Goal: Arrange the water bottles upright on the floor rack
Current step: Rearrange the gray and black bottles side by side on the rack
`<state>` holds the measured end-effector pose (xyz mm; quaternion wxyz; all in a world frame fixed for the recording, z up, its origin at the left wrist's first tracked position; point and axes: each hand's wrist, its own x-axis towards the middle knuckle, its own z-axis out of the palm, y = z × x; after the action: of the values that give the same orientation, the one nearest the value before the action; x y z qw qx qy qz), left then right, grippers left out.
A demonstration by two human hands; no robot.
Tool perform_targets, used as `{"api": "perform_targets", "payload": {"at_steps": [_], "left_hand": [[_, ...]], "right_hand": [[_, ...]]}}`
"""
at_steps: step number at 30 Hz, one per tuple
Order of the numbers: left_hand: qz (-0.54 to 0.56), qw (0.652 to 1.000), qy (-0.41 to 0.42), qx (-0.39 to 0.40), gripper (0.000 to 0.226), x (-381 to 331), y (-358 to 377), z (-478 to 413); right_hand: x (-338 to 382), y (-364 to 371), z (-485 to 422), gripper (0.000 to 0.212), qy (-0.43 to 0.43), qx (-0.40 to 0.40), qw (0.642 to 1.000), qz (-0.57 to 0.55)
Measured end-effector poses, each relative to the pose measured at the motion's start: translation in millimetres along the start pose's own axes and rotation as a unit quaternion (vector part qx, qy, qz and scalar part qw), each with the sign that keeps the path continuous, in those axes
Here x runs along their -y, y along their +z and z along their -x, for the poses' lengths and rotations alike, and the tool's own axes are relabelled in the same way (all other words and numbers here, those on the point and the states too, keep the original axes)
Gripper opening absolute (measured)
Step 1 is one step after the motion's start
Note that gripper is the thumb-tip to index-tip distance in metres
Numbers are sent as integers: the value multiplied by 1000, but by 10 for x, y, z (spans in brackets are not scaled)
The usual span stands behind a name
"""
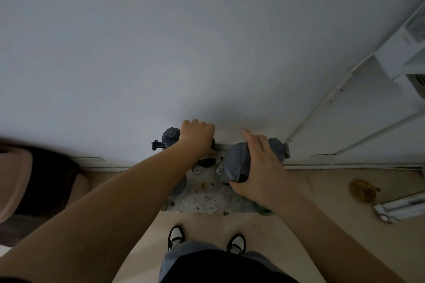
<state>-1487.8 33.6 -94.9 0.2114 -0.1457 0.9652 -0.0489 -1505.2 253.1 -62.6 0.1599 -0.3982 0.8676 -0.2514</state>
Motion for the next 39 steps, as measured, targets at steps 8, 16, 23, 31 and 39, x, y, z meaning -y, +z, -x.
{"api": "perform_targets", "payload": {"at_steps": [8, 16, 23, 31, 39], "left_hand": [[324, 900, 14, -289, 24, 247, -190, 950], [402, 884, -126, -201, 27, 447, 617, 1514], [447, 879, -139, -89, 76, 555, 1099, 1609], [434, 888, -132, -80, 63, 613, 1107, 1491], [408, 903, -107, -80, 60, 634, 1144, 1454]], "right_hand": [[266, 353, -20, 115, 44, 30, 997, -64], [397, 983, -98, 117, 134, 75, 985, -76], [474, 1270, -170, 107, 151, 35, 985, -70], [451, 1307, -255, 114, 158, 40, 977, -138], [410, 1306, -271, 85, 170, 52, 968, -177]]}}
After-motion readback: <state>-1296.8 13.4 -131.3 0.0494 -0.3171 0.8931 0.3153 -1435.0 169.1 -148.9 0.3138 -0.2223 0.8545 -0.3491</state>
